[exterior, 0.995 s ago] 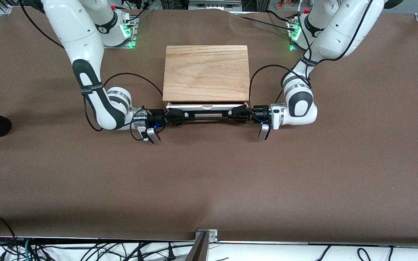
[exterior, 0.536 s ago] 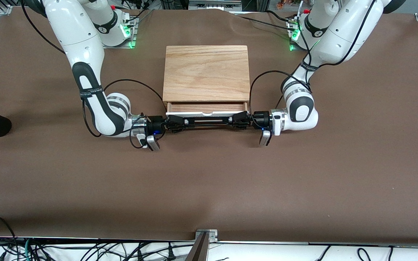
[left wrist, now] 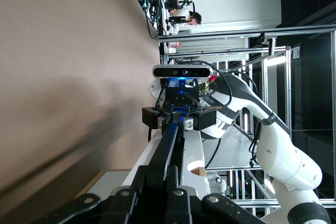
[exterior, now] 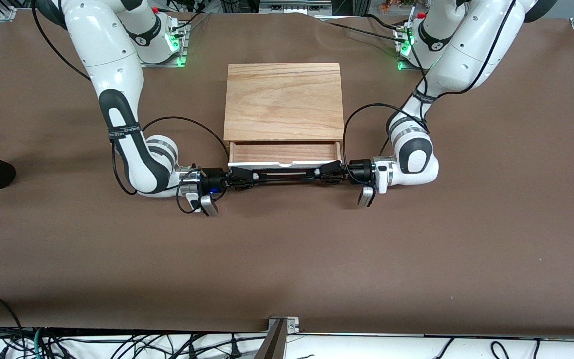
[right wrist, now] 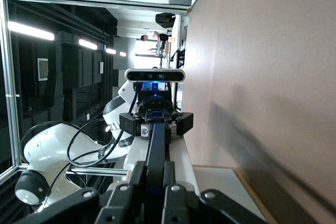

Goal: Pull top drawer with both arms simultaneously
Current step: 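Pull the handle outward with both grippers, sliding the drawer open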

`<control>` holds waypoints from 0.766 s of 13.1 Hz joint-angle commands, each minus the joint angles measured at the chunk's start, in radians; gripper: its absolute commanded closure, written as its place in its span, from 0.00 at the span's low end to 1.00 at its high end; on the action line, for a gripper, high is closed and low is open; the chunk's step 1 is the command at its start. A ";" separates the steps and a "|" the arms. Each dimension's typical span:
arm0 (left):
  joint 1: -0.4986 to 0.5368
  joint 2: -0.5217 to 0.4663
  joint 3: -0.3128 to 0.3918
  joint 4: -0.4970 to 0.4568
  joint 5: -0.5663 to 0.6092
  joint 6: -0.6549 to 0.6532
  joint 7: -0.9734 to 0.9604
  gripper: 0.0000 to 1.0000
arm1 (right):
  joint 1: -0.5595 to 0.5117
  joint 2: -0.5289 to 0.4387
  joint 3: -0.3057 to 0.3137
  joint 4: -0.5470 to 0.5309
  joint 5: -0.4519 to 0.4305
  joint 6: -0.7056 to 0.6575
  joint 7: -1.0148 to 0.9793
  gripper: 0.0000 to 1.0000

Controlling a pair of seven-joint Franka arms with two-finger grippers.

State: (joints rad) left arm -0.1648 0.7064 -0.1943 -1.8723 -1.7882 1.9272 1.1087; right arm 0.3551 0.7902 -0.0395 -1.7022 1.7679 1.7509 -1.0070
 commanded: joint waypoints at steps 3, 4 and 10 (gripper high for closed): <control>0.018 0.031 0.065 0.036 0.058 0.010 -0.049 1.00 | -0.048 0.001 -0.028 0.108 0.059 0.021 0.067 1.00; 0.016 0.041 0.070 0.039 0.058 0.010 -0.050 1.00 | -0.048 0.006 -0.028 0.117 0.059 0.022 0.067 1.00; 0.016 0.053 0.079 0.065 0.067 0.010 -0.073 1.00 | -0.048 0.015 -0.028 0.125 0.059 0.022 0.065 1.00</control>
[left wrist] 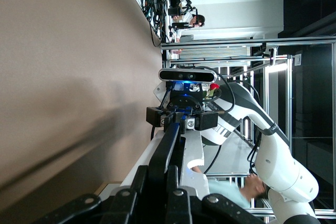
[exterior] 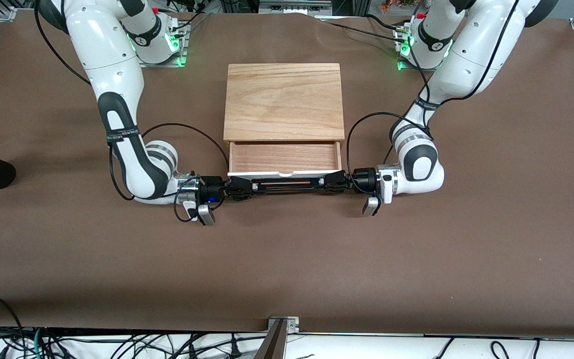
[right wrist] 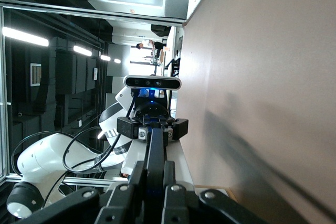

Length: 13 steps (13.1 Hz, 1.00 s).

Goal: Pull top drawer with both arms simultaneously
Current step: 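Pull the handle outward with both grippers, sliding the drawer open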

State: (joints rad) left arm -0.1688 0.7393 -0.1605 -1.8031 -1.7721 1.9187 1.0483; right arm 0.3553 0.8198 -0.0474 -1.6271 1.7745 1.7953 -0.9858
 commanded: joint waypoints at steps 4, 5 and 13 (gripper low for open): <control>0.020 0.020 0.058 0.011 0.060 0.019 -0.036 1.00 | -0.048 -0.016 -0.022 0.050 0.052 -0.024 0.044 1.00; 0.018 0.021 0.058 0.013 0.056 0.020 -0.036 1.00 | -0.048 -0.016 -0.022 0.050 0.051 -0.024 0.044 0.92; 0.003 0.028 0.056 0.039 0.051 0.022 -0.025 0.28 | -0.053 -0.027 -0.040 0.050 0.000 -0.031 0.045 0.00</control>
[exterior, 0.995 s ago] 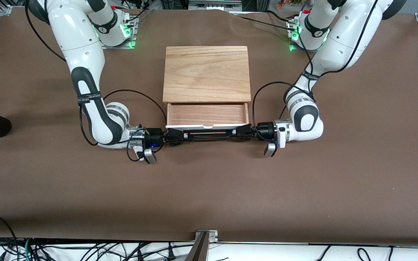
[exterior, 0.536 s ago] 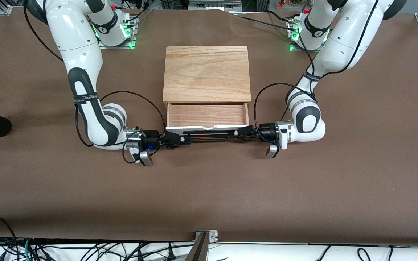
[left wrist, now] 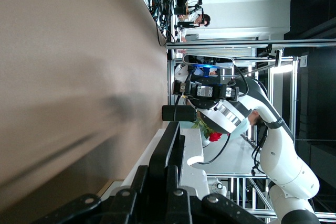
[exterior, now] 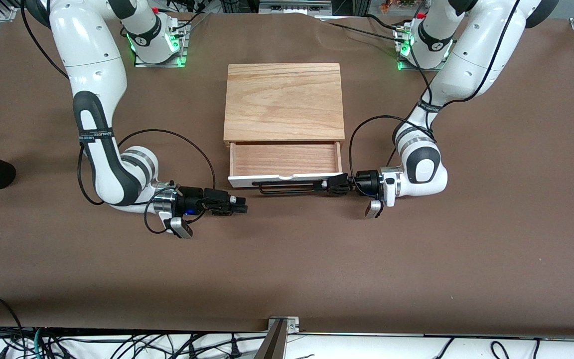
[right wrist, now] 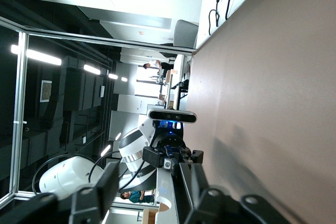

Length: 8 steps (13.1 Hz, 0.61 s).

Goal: Pull top drawer with both arms simultaneously
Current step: 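Open both grippers and draw them back from the handle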

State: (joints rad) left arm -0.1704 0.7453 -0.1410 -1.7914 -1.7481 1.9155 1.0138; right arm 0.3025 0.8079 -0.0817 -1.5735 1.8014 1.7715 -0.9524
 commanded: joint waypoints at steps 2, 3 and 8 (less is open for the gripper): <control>0.008 0.011 0.060 0.021 0.033 0.023 0.022 0.00 | -0.003 -0.018 -0.010 -0.002 -0.054 -0.007 0.012 0.00; 0.009 0.009 0.061 0.021 0.033 0.023 0.022 0.00 | -0.005 -0.019 -0.019 0.001 -0.068 -0.007 0.012 0.00; 0.046 -0.081 0.064 0.009 0.164 0.023 -0.096 0.00 | -0.006 -0.038 -0.081 0.046 -0.189 -0.010 0.061 0.00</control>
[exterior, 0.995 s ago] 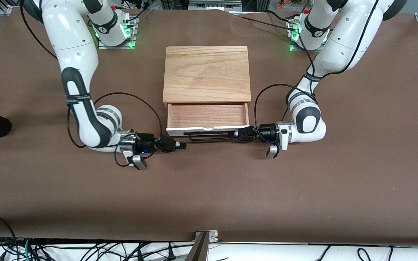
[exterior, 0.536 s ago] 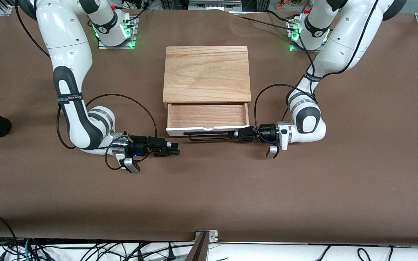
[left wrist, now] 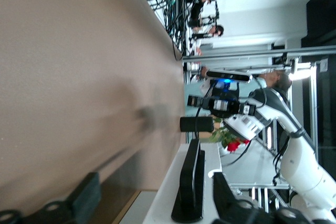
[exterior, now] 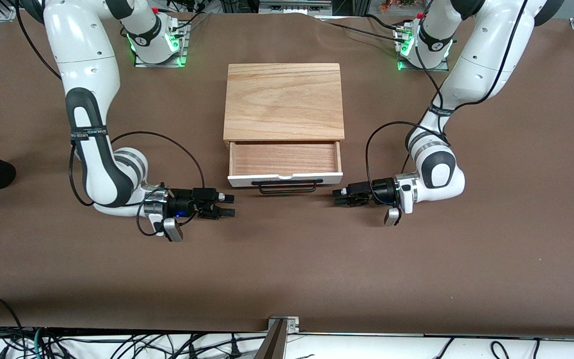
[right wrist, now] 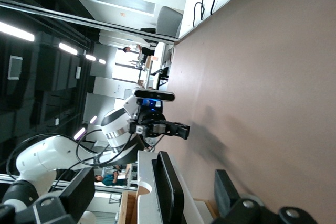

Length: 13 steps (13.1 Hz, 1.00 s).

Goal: Pull top drawer with both arms simultaneously
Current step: 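Open both grippers and draw them back from the handle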

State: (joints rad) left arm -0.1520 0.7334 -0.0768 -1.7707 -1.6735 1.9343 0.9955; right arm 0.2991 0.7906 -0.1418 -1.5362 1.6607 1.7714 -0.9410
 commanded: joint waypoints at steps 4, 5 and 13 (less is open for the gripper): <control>0.084 -0.207 0.000 -0.096 0.259 0.005 -0.167 0.00 | -0.003 -0.036 -0.080 0.100 -0.205 -0.018 0.171 0.00; 0.097 -0.238 0.000 -0.119 0.299 0.005 -0.170 0.00 | -0.003 -0.037 -0.097 0.111 -0.232 -0.024 0.175 0.00; 0.178 -0.566 -0.001 -0.185 0.936 -0.011 -0.593 0.00 | 0.006 -0.249 -0.160 0.111 -0.948 -0.026 0.416 0.00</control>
State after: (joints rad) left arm 0.0076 0.2858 -0.0740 -1.8957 -0.8753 1.9294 0.4912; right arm 0.2961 0.6104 -0.3008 -1.4135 0.8663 1.7552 -0.6097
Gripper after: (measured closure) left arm 0.000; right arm 0.000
